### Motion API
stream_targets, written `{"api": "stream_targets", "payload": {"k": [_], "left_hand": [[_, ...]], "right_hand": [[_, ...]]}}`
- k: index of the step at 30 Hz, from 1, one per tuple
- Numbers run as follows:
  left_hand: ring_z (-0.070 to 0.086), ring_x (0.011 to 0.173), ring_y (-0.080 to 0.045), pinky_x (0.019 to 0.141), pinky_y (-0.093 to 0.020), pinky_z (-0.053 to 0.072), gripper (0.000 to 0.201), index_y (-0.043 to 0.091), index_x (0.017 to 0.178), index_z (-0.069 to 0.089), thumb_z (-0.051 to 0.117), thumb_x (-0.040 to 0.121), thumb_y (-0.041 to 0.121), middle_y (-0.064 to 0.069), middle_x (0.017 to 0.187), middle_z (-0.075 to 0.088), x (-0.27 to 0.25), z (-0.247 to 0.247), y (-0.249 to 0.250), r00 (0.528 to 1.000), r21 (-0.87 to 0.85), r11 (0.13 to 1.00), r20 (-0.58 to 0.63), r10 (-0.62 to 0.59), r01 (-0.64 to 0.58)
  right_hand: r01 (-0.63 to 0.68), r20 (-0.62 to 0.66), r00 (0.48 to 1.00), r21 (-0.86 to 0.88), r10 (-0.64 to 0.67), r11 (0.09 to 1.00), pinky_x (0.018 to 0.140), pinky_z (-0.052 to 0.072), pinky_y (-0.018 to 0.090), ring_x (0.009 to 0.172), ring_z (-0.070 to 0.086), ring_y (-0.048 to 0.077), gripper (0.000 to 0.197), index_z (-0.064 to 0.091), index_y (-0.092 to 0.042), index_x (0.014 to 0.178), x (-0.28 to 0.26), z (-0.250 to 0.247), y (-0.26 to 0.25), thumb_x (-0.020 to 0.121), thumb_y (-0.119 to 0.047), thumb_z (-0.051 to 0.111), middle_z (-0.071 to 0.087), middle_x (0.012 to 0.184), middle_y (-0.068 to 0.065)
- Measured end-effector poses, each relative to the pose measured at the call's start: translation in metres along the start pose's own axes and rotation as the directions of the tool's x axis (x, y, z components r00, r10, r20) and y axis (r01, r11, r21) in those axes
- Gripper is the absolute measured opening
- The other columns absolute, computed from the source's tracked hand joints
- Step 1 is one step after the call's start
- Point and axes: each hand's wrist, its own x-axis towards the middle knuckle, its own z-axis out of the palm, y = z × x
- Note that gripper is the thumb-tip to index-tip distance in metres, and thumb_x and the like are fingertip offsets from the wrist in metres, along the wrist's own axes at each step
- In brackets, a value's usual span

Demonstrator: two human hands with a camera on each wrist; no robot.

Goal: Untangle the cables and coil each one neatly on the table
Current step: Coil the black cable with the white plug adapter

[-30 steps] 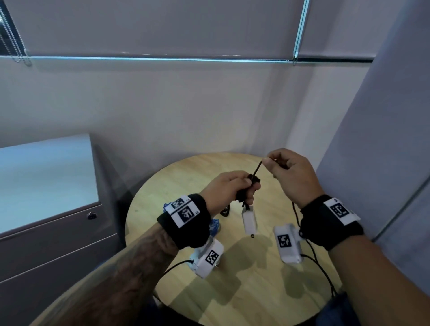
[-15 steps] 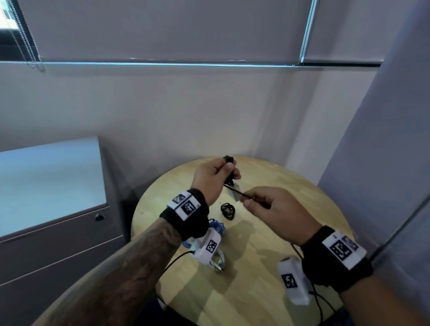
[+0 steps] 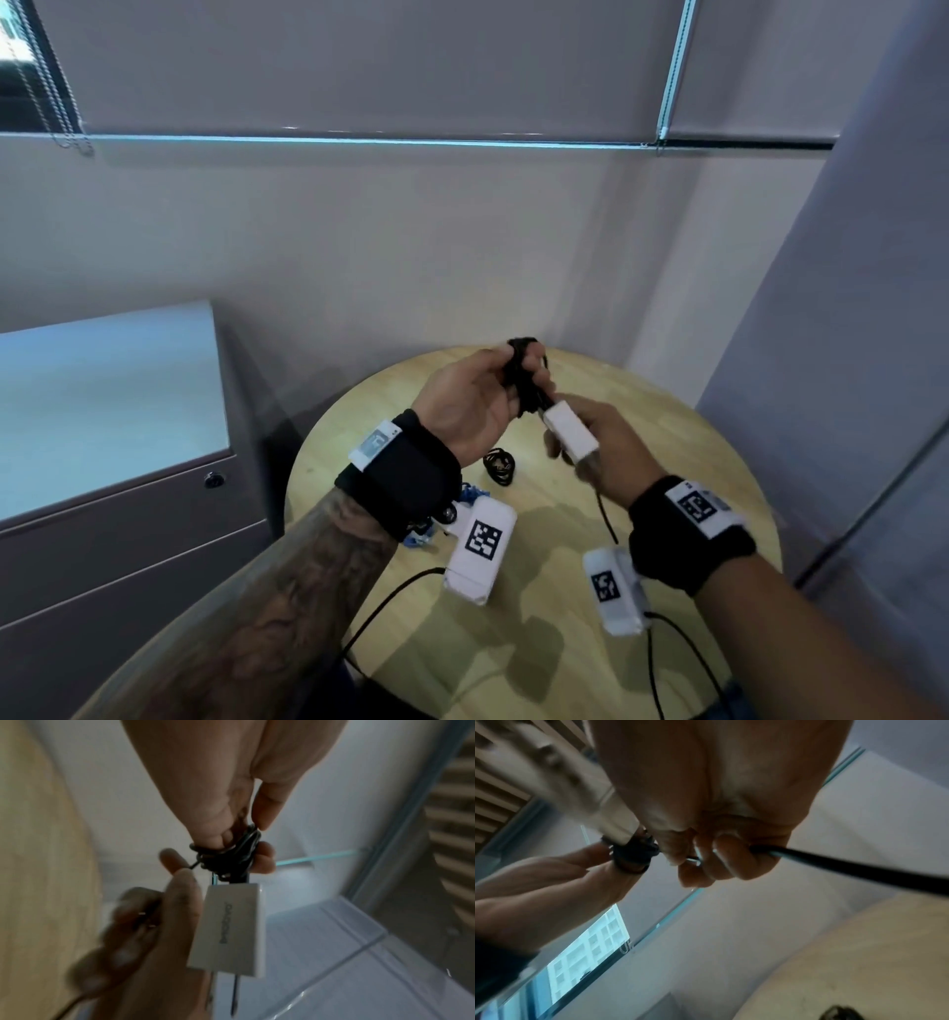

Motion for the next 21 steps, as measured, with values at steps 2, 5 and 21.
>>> {"api": "stream_targets", "payload": {"k": [2, 5, 21], "left_hand": [[0.062, 0.08, -0.019, 0.089, -0.032, 0.049, 0.026, -0.002, 0.11, 0.052, 0.033, 0.101, 0.013, -0.006, 0.085, 0.057, 0.005, -0.009, 0.001, 0.987, 0.006, 0.992, -0.102, 0.126, -0.126], [0.066, 0.08, -0.021, 0.082, -0.028, 0.056, 0.022, 0.0, 0.104, 0.055, 0.035, 0.103, 0.009, -0.009, 0.087, 0.059, 0.013, -0.026, 0.007, 0.921, 0.09, 0.959, -0.265, 0.285, -0.27], [0.049, 0.059, -0.019, 0.066, -0.028, 0.044, 0.031, -0.004, 0.094, 0.056, 0.032, 0.105, 0.014, -0.003, 0.066, 0.052, -0.011, -0.008, -0.023, 0.999, 0.582, 0.812, -0.022, -0.046, 0.05]], "right_hand": [[-0.069, 0.076, 0.994, -0.049, 0.073, 0.996, 0.05, 0.034, 0.017, 0.046, 0.039, 0.002, 0.019, 0.072, -0.021, 0.101, -0.012, 0.011, 0.006, 0.103, -0.026, 0.054, 0.053, 0.056, -0.008], [-0.106, 0.112, 0.987, -0.057, 0.112, 0.993, 0.049, 0.03, 0.013, 0.043, 0.033, 0.003, 0.026, 0.074, -0.009, 0.101, -0.027, 0.02, 0.006, 0.103, -0.023, 0.052, 0.042, 0.046, -0.012], [0.041, -0.129, 0.99, -0.139, -0.059, 0.989, 0.071, 0.046, 0.022, 0.071, 0.058, 0.01, 0.016, 0.073, -0.017, 0.088, 0.013, -0.026, -0.005, 0.097, -0.024, 0.062, 0.066, 0.074, -0.01]]}}
